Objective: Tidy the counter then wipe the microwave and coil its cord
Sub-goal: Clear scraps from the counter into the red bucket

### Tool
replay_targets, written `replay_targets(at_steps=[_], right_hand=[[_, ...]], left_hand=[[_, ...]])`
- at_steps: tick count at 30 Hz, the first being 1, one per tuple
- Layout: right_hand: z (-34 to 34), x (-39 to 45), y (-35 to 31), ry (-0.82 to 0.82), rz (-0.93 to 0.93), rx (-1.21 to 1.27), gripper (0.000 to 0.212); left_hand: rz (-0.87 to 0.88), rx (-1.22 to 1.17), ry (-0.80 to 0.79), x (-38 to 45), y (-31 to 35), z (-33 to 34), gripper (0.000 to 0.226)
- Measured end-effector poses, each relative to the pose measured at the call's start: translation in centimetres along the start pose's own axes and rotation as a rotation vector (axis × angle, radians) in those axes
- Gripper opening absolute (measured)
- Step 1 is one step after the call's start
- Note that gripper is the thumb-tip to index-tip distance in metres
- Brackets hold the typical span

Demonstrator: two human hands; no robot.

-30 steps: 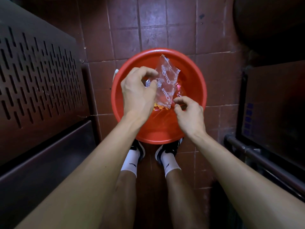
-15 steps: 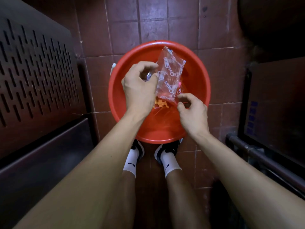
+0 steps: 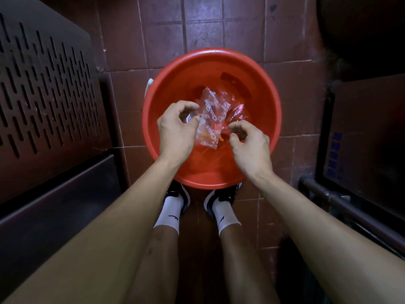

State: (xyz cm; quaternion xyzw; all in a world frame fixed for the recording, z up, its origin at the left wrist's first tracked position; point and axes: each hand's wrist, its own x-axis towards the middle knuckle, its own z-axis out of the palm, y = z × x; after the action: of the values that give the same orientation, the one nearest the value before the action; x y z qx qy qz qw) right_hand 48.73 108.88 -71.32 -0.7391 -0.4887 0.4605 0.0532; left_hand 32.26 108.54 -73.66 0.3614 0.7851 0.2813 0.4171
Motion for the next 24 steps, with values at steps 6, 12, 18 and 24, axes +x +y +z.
replay_targets(at_steps=[6, 12, 18, 24], right_hand=[[1.1, -0.7, 0.4, -0.047, -0.012, -0.021, 0.023], [1.6, -0.8, 0.0, -0.091, 0.021, -0.034, 0.023], [1.5, -1.1, -0.5, -0.097, 0.020, -0.057, 0.021], [-0.3, -3.0, -1.5, -0.160, -0.020, -0.263, 0.035]], left_hand=[[0.104, 0.272, -0.173, -1.0, -1.8, -1.4, 0.025], [0.172, 0.401, -0.267, -1.2, -2.0, -2.5, 0.023], [0.346, 0.580, -0.339, -1.7, -1.7, -3.7, 0.022], [0.349, 0.900, -0.475, -4.0, 0.1, -5.8, 0.038]])
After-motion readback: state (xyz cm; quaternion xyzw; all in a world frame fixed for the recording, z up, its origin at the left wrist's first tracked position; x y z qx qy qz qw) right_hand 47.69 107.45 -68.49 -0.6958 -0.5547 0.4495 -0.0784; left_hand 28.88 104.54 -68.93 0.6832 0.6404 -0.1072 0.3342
